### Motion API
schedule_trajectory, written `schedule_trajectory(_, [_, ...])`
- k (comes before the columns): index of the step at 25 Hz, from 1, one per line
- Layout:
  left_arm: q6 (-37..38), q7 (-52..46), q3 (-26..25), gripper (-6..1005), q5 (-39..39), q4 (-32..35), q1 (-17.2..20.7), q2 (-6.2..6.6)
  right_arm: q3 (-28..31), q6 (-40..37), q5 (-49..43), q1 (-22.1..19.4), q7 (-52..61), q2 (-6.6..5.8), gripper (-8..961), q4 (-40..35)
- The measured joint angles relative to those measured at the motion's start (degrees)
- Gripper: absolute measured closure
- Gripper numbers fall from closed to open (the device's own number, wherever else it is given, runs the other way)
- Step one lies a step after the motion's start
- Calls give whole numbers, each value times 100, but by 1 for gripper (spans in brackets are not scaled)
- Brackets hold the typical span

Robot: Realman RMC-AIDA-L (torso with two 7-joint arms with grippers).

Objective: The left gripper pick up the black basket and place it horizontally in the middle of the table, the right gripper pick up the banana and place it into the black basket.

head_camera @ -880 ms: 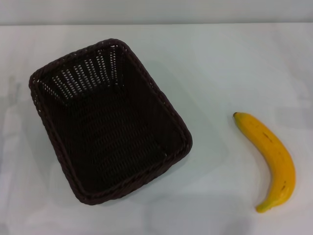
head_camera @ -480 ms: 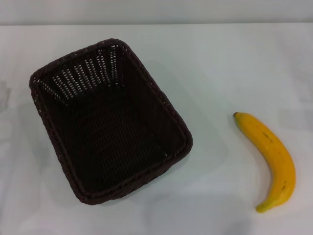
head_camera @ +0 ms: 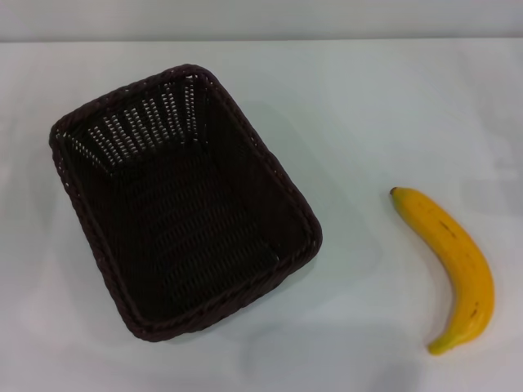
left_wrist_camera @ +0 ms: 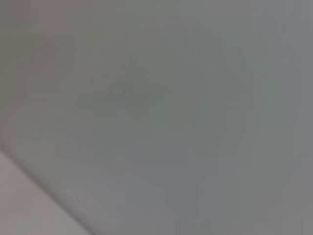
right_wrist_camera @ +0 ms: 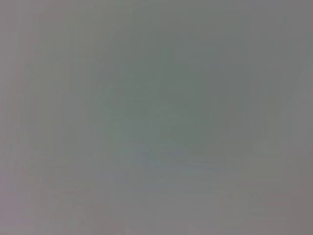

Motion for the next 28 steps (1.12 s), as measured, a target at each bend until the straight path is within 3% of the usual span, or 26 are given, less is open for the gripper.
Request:
schedule_trajectory(5, [-440,-1857,636,140,1605,592,-323,700,-84,2,-1,5,66,0,112,-3])
schedule_trajectory(7, [-719,-2363,749,140,2241,739,-518,916,-87,3,0,5,84,0,112,-6])
schedule_trajectory(10, [-1370,-3257,801,141,3554,928,-1015,1320,-98,4,1,28,86,-1,112,-24])
schedule_trajectory(13, [-1890,-3718,806,141,4746,1024,-1587,1583,-129,6,-1,83,86,0,112,-23])
schedule_trajectory(14, [-2164,-3920,807,141,5630,1092,-1973,1673,-144,5,0,99,87,0,112,-19])
schedule_trajectory(15, [-2164,-3920,807,141,5630,1092,-1973,1673,-153,3,1,112,86,0,112,-18])
schedule_trajectory(19, [-2587,-4098,809,142,7131,1141,-2711,1689,-212,-21,0,184,86,2,112,-6])
schedule_trajectory(23, [-2627,-3999,818,142,7887,1173,-3171,1497,-250,-25,0,191,85,8,111,42])
schedule_trajectory(28, [-2663,-3794,988,143,8442,1135,-3488,1320,-257,-3,0,197,85,25,111,80])
